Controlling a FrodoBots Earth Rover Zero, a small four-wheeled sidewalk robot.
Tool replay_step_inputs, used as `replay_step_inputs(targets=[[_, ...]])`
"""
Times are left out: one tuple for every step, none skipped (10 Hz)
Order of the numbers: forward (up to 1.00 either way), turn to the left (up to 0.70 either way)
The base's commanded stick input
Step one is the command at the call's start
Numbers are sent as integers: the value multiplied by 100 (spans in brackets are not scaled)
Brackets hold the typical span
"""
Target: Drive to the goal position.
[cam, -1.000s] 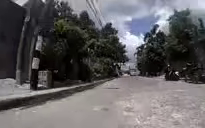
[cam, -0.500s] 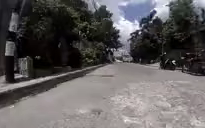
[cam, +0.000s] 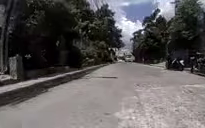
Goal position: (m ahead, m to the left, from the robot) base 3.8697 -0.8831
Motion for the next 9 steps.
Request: replay_step_inputs(targets=[[100, 5], [100, 5], [100, -6], [100, -29], [100, -35], [100, -35], [100, -35], [100, -35], [100, -35]])
